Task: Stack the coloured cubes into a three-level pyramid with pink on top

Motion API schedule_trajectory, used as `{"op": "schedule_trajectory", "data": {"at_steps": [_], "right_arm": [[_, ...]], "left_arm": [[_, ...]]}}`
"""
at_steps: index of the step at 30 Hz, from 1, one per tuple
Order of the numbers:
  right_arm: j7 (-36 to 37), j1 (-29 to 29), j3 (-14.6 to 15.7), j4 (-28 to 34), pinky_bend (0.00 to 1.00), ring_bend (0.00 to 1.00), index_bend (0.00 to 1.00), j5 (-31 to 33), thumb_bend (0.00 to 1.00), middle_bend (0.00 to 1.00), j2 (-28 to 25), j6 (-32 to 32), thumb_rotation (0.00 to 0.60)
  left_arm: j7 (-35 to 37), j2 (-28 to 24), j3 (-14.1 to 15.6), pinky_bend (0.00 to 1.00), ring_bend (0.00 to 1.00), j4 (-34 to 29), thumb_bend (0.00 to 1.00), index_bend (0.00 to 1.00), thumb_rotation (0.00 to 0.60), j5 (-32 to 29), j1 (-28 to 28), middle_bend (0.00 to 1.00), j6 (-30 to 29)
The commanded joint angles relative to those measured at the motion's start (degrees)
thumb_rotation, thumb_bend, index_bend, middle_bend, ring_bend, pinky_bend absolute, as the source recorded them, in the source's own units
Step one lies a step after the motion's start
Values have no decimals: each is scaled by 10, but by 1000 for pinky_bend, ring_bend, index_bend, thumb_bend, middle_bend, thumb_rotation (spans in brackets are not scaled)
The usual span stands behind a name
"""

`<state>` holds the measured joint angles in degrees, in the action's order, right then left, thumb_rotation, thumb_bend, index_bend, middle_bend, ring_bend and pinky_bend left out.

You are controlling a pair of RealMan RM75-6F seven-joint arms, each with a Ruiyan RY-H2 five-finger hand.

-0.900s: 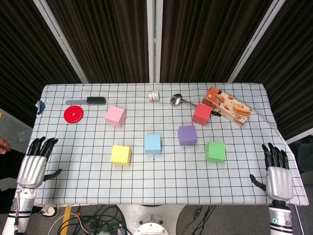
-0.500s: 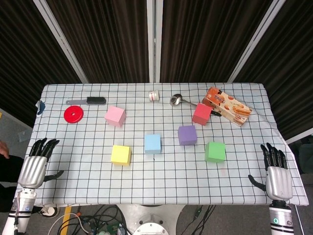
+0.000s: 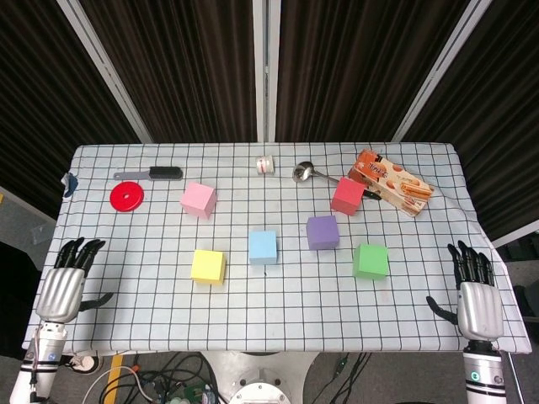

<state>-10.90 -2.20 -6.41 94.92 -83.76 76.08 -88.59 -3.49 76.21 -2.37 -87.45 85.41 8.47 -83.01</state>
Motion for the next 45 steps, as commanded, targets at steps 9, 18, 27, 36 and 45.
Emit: {"op": "schedule_trajectory", "data": {"at_steps": [9,18,27,36,45], "right_arm": [[-9,-42,-22,27,0,0,0,6,74,24,-13,46,600],[-47,-85,-41,57,0,0,0,34,74,26,-29,99,600],[-27,-130,-56,59,0,0,0,63,74,41,-26,157,600],[-52,-211,-78,68,0,0,0,87,72,50,-18,244,600],[-120,-284,-100,16,0,0,0,201,75,50,17,313,600]], "left_arm": [[12,-7,-1,70,0,4,0,120,600,-1,-5,128,-7],[25,-11,-2,70,0,6,0,121,600,0,-6,128,-9],[40,-15,-11,70,0,-1,0,122,600,-18,9,128,23],[47,-12,-8,70,0,3,0,122,600,-24,1,128,17],[72,-15,-7,70,0,19,0,122,600,-23,-8,128,7]]}}
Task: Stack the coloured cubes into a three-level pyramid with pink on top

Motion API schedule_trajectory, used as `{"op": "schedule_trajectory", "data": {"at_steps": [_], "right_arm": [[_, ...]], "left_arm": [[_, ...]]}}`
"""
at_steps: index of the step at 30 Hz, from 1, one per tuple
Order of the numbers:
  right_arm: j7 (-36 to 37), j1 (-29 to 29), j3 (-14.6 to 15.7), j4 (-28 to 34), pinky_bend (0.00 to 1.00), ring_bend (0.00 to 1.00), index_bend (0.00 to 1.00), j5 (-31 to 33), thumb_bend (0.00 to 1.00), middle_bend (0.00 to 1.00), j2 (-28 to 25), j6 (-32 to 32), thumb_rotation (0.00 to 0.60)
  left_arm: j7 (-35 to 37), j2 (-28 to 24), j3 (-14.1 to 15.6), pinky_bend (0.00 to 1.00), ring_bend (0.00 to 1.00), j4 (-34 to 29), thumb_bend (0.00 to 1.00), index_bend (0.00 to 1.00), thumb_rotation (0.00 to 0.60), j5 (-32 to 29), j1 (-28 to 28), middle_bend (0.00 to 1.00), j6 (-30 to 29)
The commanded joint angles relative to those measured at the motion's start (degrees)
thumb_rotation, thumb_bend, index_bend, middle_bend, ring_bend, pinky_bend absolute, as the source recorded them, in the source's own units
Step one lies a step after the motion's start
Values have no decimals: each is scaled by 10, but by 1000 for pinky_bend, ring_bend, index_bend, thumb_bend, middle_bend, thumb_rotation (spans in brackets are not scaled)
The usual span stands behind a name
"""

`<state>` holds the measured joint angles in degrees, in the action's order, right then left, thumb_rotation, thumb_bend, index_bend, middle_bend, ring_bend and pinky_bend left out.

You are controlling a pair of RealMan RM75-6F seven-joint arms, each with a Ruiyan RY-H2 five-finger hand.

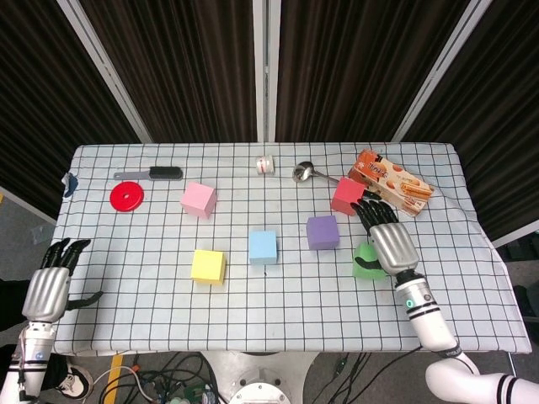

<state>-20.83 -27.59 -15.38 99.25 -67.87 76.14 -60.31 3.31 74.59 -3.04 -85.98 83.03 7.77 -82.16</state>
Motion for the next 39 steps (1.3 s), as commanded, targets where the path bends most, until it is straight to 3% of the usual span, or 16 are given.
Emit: {"op": "schedule_trajectory", "data": {"at_steps": [1,9,22,24,33,39], "right_arm": [[-23,-37,-12,-36,0,0,0,53,75,50,21,38,600],[1,-108,-20,-119,0,0,0,101,85,74,53,124,600],[29,-158,2,-179,0,0,0,116,99,120,90,170,600],[30,-163,4,-189,0,0,0,115,100,149,98,165,600],[35,-168,11,-198,0,34,0,93,194,474,113,124,600],[39,-164,10,-149,0,48,0,73,212,512,88,99,600]], "left_arm": [[6,2,0,70,0,6,0,122,600,1,-2,128,-3],[16,5,3,70,0,16,0,122,600,8,-6,129,-9],[15,15,5,69,0,27,0,127,600,8,-6,128,-3],[15,16,6,69,0,28,0,128,600,7,-7,128,-2],[21,18,7,69,0,34,0,140,600,7,-9,128,-1],[24,20,6,69,0,37,0,141,600,6,-9,128,0]]}}
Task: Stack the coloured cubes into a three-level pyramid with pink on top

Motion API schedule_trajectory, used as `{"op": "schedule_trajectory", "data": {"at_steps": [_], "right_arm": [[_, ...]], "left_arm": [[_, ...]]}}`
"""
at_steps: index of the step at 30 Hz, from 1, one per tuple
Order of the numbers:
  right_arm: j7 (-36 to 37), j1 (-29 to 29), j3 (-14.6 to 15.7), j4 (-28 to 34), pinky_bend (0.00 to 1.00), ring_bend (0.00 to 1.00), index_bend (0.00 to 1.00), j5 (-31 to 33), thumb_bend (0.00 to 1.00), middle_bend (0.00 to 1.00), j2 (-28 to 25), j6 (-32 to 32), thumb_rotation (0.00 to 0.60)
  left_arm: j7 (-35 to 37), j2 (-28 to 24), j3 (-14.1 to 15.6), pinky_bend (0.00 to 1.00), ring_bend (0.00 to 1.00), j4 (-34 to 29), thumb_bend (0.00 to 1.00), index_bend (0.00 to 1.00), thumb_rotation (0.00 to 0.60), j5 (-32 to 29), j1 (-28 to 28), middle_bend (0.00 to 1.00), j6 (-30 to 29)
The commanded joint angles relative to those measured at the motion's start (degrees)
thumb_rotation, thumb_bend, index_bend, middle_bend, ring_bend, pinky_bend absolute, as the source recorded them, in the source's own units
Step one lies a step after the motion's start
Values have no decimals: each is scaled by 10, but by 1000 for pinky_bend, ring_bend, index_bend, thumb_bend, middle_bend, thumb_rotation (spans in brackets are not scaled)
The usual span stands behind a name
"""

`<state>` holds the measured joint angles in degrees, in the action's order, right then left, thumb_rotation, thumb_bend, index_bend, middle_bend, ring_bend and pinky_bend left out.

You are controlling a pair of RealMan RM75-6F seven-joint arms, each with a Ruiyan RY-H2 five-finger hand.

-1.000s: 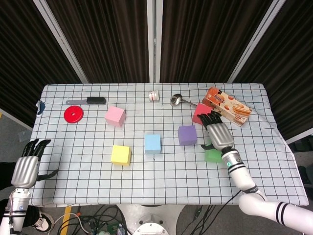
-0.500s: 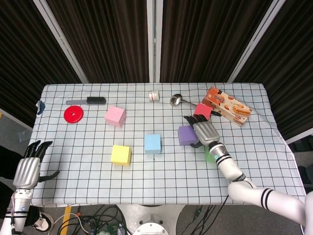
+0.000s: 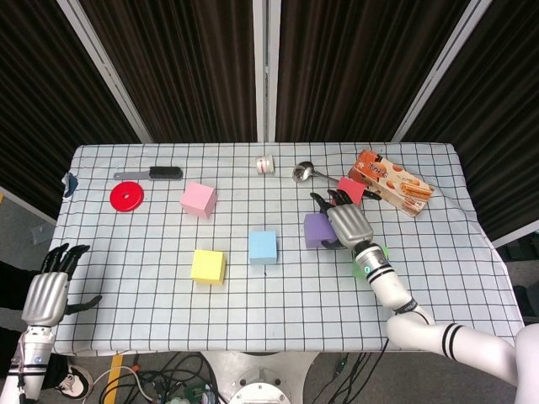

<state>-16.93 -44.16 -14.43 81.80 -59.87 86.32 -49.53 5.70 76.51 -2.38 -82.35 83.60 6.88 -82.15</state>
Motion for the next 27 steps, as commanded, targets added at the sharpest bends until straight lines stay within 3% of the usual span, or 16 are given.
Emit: {"op": "schedule_trajectory", "data": {"at_steps": [1,8,27], "right_arm": [[-4,2,1,35,0,48,0,-5,212,514,-18,-9,600],[-51,-13,8,81,0,60,0,39,211,534,-19,-13,600],[-76,-39,17,71,0,69,0,84,215,548,30,-31,600]], "left_arm": [[1,1,0,69,0,1,0,141,600,0,0,128,0],[12,3,2,70,0,7,0,141,600,5,-1,128,-1],[27,4,3,69,0,19,0,142,600,2,-3,128,6]]}}
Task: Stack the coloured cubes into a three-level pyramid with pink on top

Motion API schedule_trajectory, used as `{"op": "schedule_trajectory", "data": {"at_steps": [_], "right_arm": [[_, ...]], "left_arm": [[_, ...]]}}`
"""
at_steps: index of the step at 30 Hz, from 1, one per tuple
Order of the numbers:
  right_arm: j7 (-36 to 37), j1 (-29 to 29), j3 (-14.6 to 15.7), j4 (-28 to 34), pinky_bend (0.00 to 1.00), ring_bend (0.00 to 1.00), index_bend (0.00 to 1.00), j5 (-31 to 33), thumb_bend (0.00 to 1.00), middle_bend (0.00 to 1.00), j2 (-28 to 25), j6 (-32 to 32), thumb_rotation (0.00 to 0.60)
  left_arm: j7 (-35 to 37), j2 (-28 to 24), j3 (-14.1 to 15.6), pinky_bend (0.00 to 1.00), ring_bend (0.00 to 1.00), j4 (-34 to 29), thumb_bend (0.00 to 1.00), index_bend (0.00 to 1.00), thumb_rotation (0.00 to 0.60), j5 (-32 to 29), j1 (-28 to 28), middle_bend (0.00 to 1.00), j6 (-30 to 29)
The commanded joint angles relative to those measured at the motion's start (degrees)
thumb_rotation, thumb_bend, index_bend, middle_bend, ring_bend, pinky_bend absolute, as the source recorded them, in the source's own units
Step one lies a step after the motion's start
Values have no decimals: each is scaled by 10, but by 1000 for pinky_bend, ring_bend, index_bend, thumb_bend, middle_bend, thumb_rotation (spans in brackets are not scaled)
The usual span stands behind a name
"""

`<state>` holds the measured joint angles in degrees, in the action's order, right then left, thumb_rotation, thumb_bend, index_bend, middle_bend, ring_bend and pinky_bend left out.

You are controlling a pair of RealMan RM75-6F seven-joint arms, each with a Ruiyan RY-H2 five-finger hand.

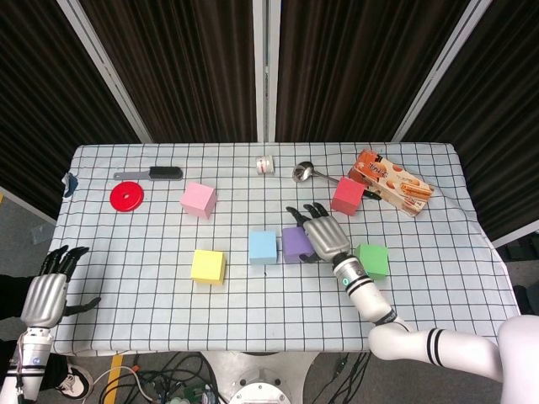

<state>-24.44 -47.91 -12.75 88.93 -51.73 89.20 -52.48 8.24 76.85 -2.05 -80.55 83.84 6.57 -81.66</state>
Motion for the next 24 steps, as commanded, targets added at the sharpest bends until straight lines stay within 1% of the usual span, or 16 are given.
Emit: {"op": "schedule_trajectory", "data": {"at_steps": [1,14,24], "right_arm": [[-1,-2,0,0,0,68,0,4,217,548,2,-1,600],[-22,-21,-1,-2,0,69,0,33,219,552,12,-2,600],[-44,-34,2,-4,0,69,0,53,219,552,24,-11,600]], "left_arm": [[3,1,1,69,0,2,0,142,600,-1,0,128,2],[20,0,2,69,0,10,0,142,600,-3,2,128,15],[28,2,1,69,0,17,0,142,600,-2,0,128,10]]}}
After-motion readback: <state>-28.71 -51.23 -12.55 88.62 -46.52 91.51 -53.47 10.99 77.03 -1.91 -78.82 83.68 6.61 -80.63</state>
